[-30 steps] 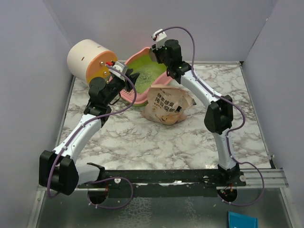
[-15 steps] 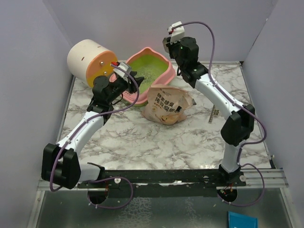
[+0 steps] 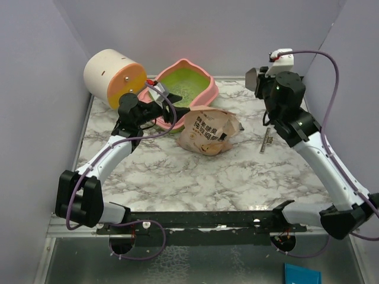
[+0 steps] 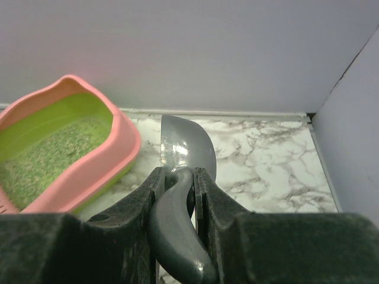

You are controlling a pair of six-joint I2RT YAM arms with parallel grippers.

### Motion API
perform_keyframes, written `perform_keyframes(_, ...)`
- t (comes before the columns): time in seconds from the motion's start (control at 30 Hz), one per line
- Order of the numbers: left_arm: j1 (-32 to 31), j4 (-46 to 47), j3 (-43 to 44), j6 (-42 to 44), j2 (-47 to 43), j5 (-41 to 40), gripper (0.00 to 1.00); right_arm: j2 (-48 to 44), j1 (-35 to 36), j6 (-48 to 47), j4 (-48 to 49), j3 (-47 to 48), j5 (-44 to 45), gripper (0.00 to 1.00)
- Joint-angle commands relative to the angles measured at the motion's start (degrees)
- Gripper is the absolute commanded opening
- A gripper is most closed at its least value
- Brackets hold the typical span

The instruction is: Fill the litter box with clean litter

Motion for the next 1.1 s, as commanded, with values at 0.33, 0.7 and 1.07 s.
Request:
perform_keyframes(0.33,0.69,5.47,5.32,-3.44,10.75,15.09,0.61,-12.74,0.10,11.97,-19.45,-5.81,-14.51,0.01)
perform_keyframes(0.7,0.70,36.95,3.45,-27.35,18.83,19.03,0.42,-10.01,0.16,12.75,-18.27,-9.30,-19.34,0.01)
perform_keyframes(1.07,1.01,63.15,4.94,-50.05,27.22,21.62,0.00,-6.71,0.16,13.37,-16.46,-11.06,-23.28,0.01)
